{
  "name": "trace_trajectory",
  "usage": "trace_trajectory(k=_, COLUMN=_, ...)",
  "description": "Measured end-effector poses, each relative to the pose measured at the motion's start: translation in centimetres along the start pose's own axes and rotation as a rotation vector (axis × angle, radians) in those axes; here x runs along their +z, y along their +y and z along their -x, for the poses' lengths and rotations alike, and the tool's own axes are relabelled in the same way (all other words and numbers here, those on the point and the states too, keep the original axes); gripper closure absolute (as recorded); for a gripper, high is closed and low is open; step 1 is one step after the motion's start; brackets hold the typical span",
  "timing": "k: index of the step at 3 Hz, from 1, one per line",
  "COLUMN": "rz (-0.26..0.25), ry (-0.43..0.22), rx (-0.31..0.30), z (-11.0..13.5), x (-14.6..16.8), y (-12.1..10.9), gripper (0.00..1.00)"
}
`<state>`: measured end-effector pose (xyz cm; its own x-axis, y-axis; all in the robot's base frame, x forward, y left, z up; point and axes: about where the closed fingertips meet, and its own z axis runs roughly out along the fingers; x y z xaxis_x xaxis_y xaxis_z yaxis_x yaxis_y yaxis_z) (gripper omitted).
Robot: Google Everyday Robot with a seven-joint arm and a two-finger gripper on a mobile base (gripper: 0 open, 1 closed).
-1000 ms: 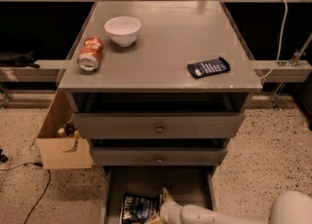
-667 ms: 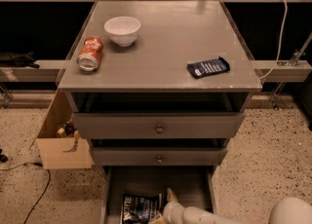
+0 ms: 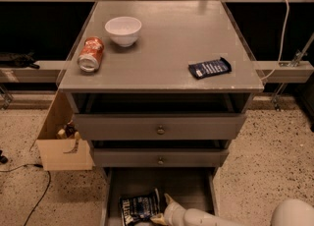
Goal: Pick blue chip bag from bottom drawer and place on counter
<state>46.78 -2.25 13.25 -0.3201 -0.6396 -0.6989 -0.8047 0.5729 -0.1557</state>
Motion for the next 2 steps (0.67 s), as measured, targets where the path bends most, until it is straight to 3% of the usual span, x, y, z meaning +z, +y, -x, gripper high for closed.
trace_trajectory(k=2, rz=0.000, ry=0.000, rx=0.000, z=0.00, x=0.00, y=0.00, gripper=0.70)
